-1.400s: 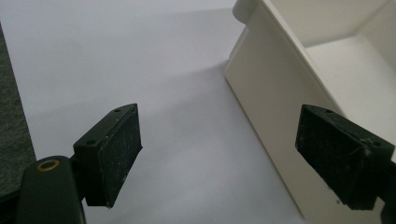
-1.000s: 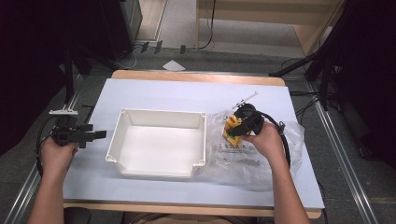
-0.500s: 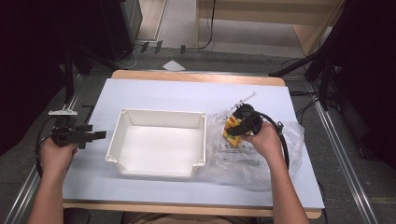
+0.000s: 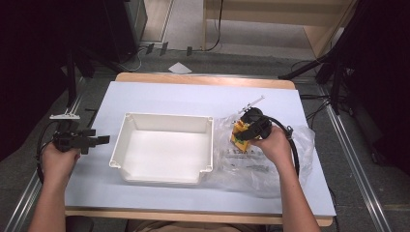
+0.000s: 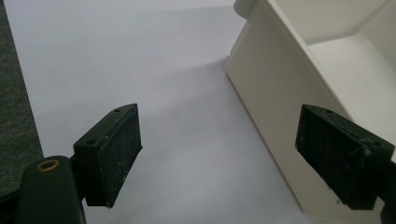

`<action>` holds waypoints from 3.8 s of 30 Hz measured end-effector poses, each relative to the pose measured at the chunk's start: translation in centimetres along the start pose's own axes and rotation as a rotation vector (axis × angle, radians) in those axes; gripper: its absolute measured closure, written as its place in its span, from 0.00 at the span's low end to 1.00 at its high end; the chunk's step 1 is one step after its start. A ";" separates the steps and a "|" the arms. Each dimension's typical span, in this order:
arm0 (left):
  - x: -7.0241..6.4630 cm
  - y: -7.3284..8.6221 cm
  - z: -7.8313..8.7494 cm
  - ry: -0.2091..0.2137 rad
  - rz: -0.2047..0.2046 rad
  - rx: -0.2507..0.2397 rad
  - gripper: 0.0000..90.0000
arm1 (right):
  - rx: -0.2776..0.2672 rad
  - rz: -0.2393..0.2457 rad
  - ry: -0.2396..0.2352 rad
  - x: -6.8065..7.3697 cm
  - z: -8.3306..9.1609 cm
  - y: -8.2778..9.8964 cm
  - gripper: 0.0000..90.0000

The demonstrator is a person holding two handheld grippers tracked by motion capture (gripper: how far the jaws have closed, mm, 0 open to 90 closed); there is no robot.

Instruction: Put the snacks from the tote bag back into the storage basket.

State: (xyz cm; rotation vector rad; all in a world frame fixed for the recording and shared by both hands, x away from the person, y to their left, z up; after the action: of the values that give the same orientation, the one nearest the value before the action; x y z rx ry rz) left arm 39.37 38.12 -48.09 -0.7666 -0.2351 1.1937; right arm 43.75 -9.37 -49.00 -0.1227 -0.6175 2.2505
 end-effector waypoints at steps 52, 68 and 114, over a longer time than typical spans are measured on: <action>0.0 0.0 0.0 0.003 0.001 0.000 0.17 | -0.045 0.035 -0.012 1.9 3.9 -1.5 0.58; -0.1 0.0 0.0 0.006 0.000 -0.001 0.17 | -0.062 0.076 -0.019 3.3 5.2 -2.3 0.58; -0.2 0.0 0.0 0.004 -0.001 -0.002 0.17 | -0.084 0.166 -0.058 6.5 6.3 -6.3 0.58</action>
State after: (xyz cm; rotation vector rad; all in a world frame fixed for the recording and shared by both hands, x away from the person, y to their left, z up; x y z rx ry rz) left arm 39.30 37.98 -48.03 -0.7704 -0.2335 1.1909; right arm 41.72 -3.58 -39.82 -0.1556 -0.7580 2.3953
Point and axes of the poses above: each handheld gripper's, and its own axes: z roughly backward along the jaws, y roughly out of its underside, x roughly to its left, the point moved 10 cm from there along -z, roughly forward along the jaws, and after that the axes turned 5 degrees about -y, right-handed, at the moved point
